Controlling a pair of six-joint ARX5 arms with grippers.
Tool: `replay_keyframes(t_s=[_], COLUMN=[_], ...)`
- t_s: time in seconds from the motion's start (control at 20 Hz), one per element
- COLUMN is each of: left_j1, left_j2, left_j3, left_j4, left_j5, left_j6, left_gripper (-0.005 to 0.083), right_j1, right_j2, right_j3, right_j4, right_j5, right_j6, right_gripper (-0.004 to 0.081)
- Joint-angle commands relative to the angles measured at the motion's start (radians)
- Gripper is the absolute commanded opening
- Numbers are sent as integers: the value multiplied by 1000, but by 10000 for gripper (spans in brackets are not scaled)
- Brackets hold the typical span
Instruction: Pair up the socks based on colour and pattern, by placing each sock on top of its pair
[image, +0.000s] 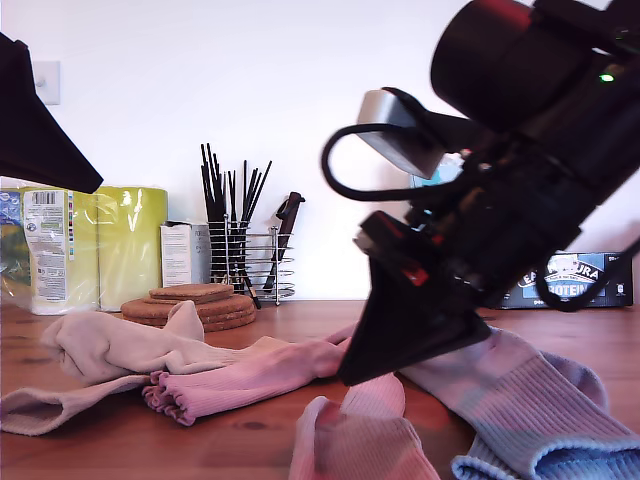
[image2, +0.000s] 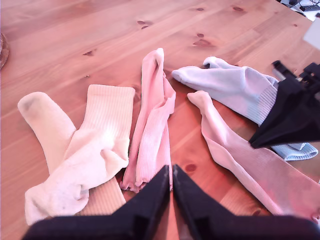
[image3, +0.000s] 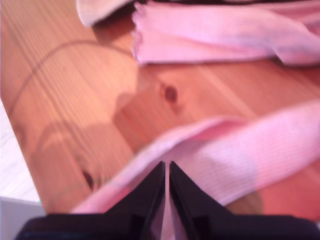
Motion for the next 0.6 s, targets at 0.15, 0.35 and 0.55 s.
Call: replay_keyframes(t_s=[0.15,0.35,0.55], left_j1=[-3,-3,-3], left_j2=[-2,-2,-2], left_j3=[-11,-11,-11], left_j4=[7,7,8], left_j5=[2,10,20], left_j6=[-13,-24,-24], left_gripper=[-22,-21,-21], right_j1=[9,9,8], right_j2=[98,118,133], right_j3=[32,39,39], right_j4=[-48,-58,-58], right_j5=[-9,-2,10], right_j6=[-19,-26,-34], right_gripper=[-12,-12,-12])
